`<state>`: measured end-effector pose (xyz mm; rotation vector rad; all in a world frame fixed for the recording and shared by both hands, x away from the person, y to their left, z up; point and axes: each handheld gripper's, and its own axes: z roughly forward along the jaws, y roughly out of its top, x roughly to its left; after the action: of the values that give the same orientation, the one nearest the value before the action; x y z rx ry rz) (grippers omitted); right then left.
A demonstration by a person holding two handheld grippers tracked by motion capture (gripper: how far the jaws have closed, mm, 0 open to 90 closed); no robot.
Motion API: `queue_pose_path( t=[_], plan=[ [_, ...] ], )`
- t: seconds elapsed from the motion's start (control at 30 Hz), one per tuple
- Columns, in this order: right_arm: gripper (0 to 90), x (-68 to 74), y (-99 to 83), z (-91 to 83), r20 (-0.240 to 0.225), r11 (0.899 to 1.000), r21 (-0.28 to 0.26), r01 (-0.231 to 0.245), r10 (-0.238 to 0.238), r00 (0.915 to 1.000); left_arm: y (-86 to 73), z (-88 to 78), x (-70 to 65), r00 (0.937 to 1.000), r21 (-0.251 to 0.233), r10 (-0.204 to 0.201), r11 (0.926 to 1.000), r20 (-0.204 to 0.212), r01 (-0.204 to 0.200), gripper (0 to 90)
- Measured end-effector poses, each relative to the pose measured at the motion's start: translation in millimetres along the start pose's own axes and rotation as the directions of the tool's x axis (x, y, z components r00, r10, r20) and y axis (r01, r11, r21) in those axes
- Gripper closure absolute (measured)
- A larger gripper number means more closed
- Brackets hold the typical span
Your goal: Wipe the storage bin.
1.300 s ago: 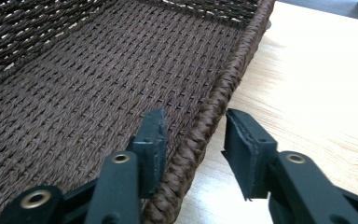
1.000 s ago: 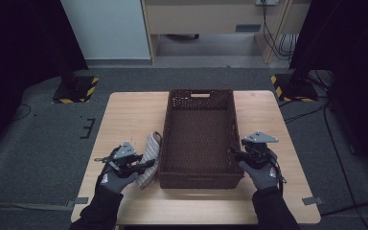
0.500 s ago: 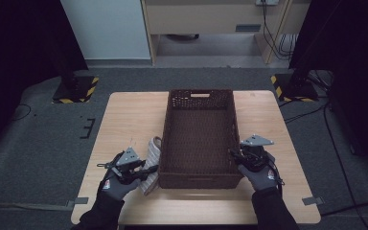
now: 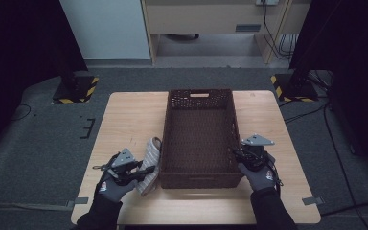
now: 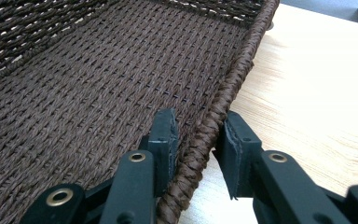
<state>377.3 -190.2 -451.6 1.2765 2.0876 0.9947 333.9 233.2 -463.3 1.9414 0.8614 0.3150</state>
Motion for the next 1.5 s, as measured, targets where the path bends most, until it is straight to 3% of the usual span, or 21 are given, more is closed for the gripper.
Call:
queue_pose_path(
  t=[0.1, 0.17, 0.3, 0.47, 0.63, 0.73, 0.87, 0.97, 1.07, 1.17, 1.4, 1.5],
  plan=[
    [68.4, 0.6, 0.5, 0.1, 0.005, 1.0, 0.003, 0.005, -0.005, 1.0, 6.2, -14.2, -6.9, 0.9993, -0.044, 0.025, 0.9988, 0.027, -0.024, 61.9],
    [68.3, 0.4, 0.0, -0.1, 0.002, 1.0, 0.003, 0.004, -0.004, 1.0, 6.1, -14.4, -10.1, 0.9989, -0.039, 0.035, 0.9987, 0.032, -0.034, 61.9],
    [68.2, -0.2, -0.4, 0.0, -0.005, 1.0, -0.003, -0.002, 0.002, 1.0, -1.5, -0.1, -14.7, 0.998, 0.022, 0.06, 0.9979, 0.02, -0.06, 61.9],
    [68.1, 0.3, -0.2, -0.1, -0.004, 1.0, 0.0, 0.002, -0.002, 1.0, -13.0, 12.2, -14.4, 0.9984, 0.075, 0.056, 0.9956, -0.004, -0.056, 61.9],
    [67.9, -0.6, -0.6, 0.1, -0.008, 1.0, -0.004, -0.003, 0.003, 1.0, -24.9, 23.0, -14.2, 0.9985, 0.146, 0.05, 0.9882, -0.02, -0.047, 61.9],
    [67.9, -0.3, -0.7, -0.1, -0.005, 1.0, -0.003, -0.001, 0.001, 1.0, -22.3, 15.8, -13.5, 0.9993, 0.117, 0.026, 0.9929, -0.025, -0.023, 61.9],
    [67.8, -0.8, -0.5, 0.2, -0.006, 1.0, -0.003, -0.001, 0.001, 1.0, -13.7, -5.6, -15.3, 1.0, 0.016, -0.008, 0.9998, 0.001, 0.008, 61.9],
    [67.7, -1.0, -1.0, 0.2, -0.011, 1.0, -0.007, -0.016, 0.016, 0.9998, -8.1, -22.4, -21.6, 0.9996, -0.065, -0.022, 0.9976, 0.02, 0.023, 62.0],
    [67.7, -0.9, -0.9, 0.1, -0.009, 1.0, -0.005, -0.005, 0.005, 1.0, -6.8, -29.9, -29.4, 0.9997, -0.091, -0.01, 0.9957, 0.023, 0.012, 62.0],
    [67.7, -0.5, -0.8, 0.1, -0.009, 1.0, -0.005, -0.009, 0.009, 0.9999, -9.6, -24.0, -35.5, 0.9999, -0.067, 0.012, 0.9977, 0.012, -0.011, 61.9],
    [67.7, -1.0, -0.9, 0.2, -0.014, 1.0, -0.005, -0.01, 0.01, 0.9999, -21.5, -7.9, -37.2, 0.9995, 0.003, 0.008, 1.0, -0.029, -0.008, 61.9],
    [67.7, -0.7, -1.0, 0.1, -0.012, 1.0, -0.006, -0.008, 0.008, 0.9999, -28.6, 0.0, -36.9, 0.9985, 0.069, 0.015, 0.9976, -0.052, -0.012, 61.8]
  ],
)
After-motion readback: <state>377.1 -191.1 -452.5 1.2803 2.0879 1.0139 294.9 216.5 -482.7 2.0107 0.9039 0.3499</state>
